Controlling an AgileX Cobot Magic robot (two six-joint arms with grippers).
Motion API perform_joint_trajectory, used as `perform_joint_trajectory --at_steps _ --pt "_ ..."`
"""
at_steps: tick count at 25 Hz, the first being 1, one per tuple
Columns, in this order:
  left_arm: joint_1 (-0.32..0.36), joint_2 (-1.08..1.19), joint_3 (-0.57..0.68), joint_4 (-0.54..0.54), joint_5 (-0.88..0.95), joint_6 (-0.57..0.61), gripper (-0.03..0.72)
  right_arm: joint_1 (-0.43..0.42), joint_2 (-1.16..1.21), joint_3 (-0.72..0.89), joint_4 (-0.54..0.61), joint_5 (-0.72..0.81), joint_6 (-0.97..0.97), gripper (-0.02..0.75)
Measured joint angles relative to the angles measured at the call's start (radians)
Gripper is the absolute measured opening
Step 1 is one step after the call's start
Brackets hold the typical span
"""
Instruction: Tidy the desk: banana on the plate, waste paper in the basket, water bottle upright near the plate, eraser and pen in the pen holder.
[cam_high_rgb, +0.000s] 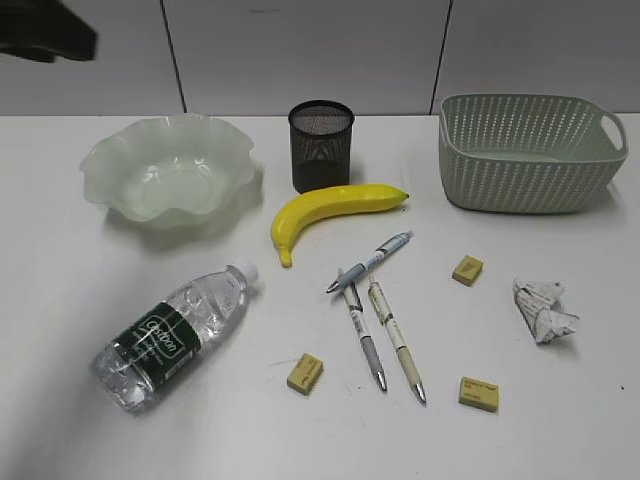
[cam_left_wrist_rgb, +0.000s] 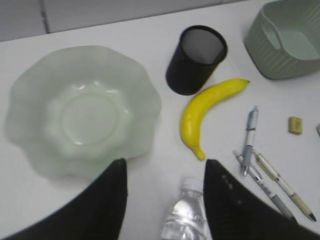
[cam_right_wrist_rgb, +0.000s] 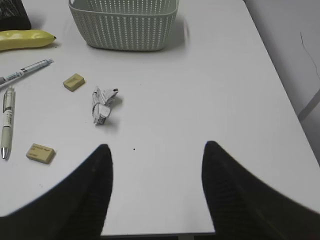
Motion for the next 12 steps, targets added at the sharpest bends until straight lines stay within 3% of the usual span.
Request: perform_joint_trajectory --at_steps 6,12 --pt "-0.226 0.254 -0.171 0.042 -0.009 0.001 0.385 0.000 0.000 0.000 0.000 0.000 0.000 0.456" --pt "-0.349 0.490 -0.341 0.117 0.005 -0.105 0.405 0.000 0.000 0.000 0.000 0.000 0.000 0.456"
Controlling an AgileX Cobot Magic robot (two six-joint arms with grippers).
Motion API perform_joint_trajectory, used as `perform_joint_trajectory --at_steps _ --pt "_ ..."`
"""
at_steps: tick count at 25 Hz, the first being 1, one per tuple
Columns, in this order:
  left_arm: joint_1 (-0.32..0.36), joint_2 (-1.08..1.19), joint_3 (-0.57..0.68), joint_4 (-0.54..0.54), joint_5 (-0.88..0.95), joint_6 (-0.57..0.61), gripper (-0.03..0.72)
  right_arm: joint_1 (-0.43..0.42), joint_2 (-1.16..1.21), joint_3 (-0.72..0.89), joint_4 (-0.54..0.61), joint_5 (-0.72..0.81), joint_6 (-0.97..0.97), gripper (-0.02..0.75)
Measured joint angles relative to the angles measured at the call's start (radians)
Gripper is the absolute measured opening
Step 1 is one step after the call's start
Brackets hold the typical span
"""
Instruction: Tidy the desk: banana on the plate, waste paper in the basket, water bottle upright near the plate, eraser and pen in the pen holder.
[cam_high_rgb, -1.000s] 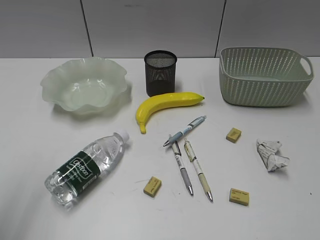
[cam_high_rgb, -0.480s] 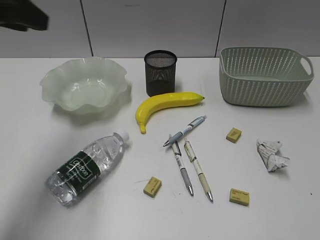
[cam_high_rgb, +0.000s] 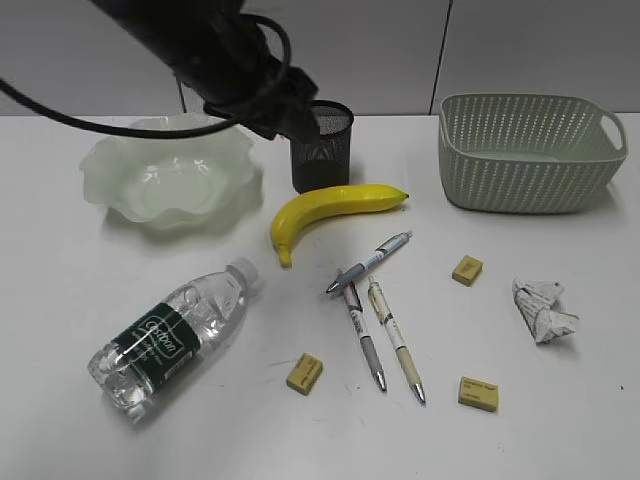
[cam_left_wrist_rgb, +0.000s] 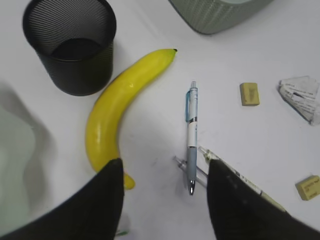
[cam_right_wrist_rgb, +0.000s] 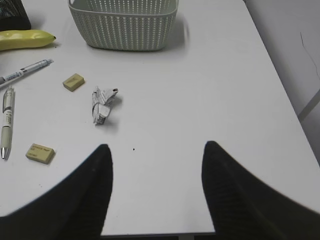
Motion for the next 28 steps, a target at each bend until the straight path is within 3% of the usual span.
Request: perform_joint_trajectory --at_steps 6,14,20,28 --pt "-0.057 0.224 -0.237 0.187 0.174 -0.246 0.435 0.000 0.000 0.000 0.000 0.000 0.000 0.456" --pt "-0.062 0.456 -0.512 0.307 0.393 -0.376 0.447 0.000 0.000 0.000 0.000 0.000 0.000 0.456" --pt "-0.066 0.522 -0.531 0.351 0.397 -0.395 0.565 0.000 0.000 0.000 0.000 0.000 0.000 0.456" --pt "-0.066 0.556 -0.532 0.407 0.351 -0.397 0.582 0.000 0.000 0.000 0.000 0.000 0.000 0.456"
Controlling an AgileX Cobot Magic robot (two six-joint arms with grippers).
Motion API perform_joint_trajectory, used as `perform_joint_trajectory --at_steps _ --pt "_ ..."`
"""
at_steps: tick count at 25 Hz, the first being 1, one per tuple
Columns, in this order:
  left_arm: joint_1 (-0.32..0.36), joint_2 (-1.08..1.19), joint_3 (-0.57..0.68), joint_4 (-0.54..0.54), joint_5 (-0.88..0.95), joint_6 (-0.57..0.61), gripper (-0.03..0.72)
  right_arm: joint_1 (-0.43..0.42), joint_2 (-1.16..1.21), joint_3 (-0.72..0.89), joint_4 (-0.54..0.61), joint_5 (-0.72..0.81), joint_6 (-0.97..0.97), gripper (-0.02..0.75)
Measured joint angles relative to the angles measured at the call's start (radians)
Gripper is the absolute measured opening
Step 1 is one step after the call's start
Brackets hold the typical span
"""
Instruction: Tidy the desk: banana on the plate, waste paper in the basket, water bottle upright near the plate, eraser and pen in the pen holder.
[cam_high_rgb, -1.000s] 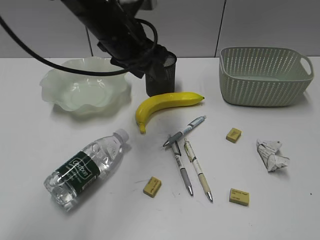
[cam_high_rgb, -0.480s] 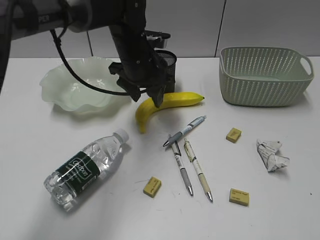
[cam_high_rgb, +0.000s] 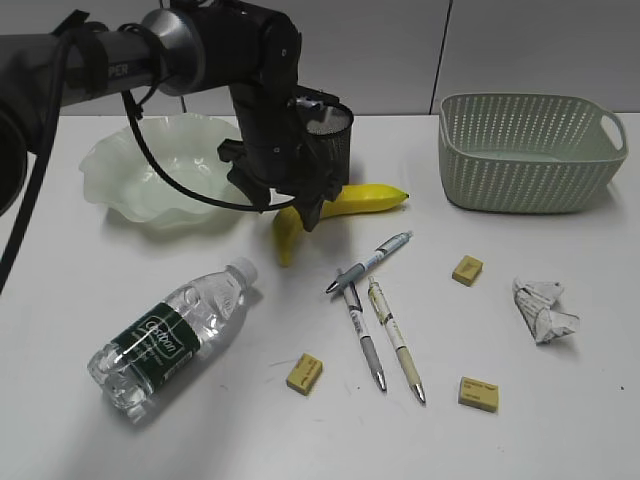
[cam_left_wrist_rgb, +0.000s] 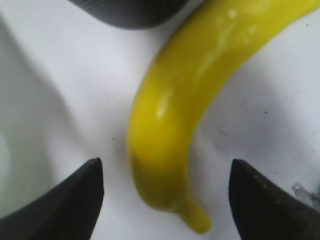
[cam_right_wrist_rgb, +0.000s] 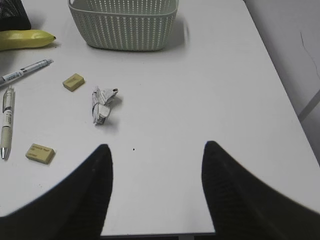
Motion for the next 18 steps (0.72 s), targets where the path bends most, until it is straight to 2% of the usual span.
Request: perform_joint_trajectory --at_steps 10,12,14,15,16,18 --pt "0.000 0.058 -0.002 0.038 -0.020 0.000 0.568 0.000 0.000 0.000 0.000 0.000 0.000 0.456" --pt "0.000 0.063 -0.003 0.037 -0.024 -0.001 0.520 0.000 0.000 0.000 0.000 0.000 0.000 0.456" --pt "0.000 0.063 -0.004 0.036 -0.027 -0.001 0.416 0.000 0.000 0.000 0.000 0.000 0.000 0.456" --pt "0.000 0.064 -0.007 0.036 -0.026 -0.001 0.333 0.000 0.000 0.000 0.000 0.000 0.000 0.456" --pt "0.000 0.065 -0.012 0.035 -0.019 0.000 0.307 0.000 0.000 0.000 0.000 0.000 0.000 0.456" --pt "-0.002 0.065 -0.034 0.035 0.005 -0.001 0.309 0.000 0.000 0.000 0.000 0.000 0.000 0.456"
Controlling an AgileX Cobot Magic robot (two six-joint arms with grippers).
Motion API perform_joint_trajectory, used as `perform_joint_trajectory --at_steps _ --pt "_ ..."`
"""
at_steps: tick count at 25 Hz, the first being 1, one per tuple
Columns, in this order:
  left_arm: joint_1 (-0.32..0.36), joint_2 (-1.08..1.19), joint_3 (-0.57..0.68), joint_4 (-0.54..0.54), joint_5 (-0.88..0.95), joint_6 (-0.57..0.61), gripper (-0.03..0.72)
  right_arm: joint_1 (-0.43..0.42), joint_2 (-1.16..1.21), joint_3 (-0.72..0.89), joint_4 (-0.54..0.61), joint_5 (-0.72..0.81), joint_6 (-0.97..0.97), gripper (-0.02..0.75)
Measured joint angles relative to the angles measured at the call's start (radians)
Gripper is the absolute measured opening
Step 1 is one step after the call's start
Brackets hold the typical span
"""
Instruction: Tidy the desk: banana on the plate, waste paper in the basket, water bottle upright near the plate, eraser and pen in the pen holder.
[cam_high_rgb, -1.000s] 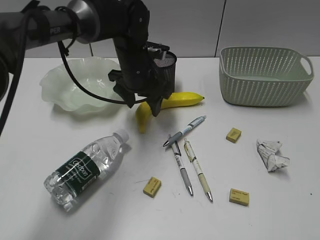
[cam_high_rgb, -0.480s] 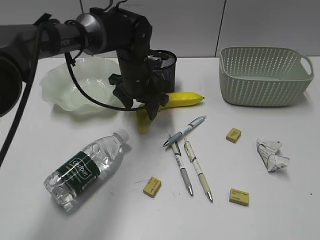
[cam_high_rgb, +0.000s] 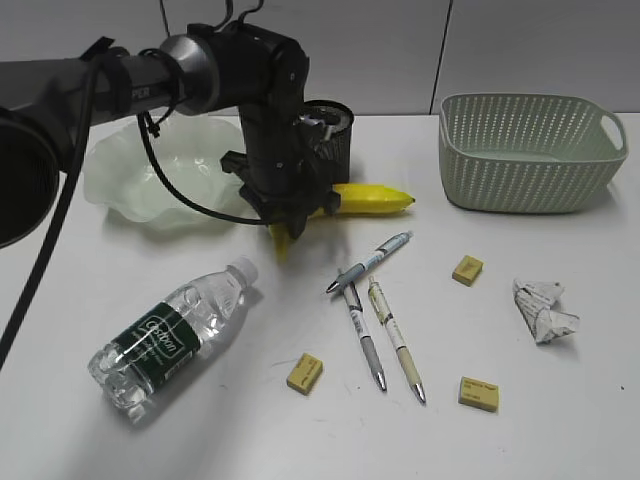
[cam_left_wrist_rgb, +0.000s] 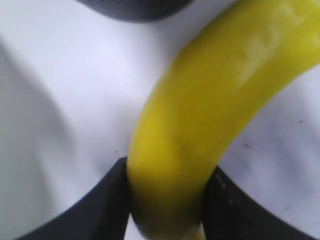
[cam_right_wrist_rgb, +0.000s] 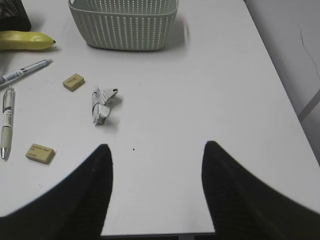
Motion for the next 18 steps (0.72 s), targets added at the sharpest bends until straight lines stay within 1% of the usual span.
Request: perform_joint_trajectory --at_steps 8,12,15,18 --pt "-0.043 -0.051 -0.117 -0.014 0.076 0.000 0.309 0.000 0.000 0.000 0.000 0.000 0.000 0.456" --pt "-0.050 -0.136 -0.135 -0.020 0.077 0.000 0.309 0.000 0.000 0.000 0.000 0.000 0.000 0.456" --pt "-0.052 -0.218 -0.140 0.025 0.081 0.000 0.309 0.000 0.000 0.000 0.000 0.000 0.000 0.456" --pt "-0.034 -0.306 -0.143 0.092 0.081 0.000 0.309 0.000 0.000 0.000 0.000 0.000 0.000 0.456"
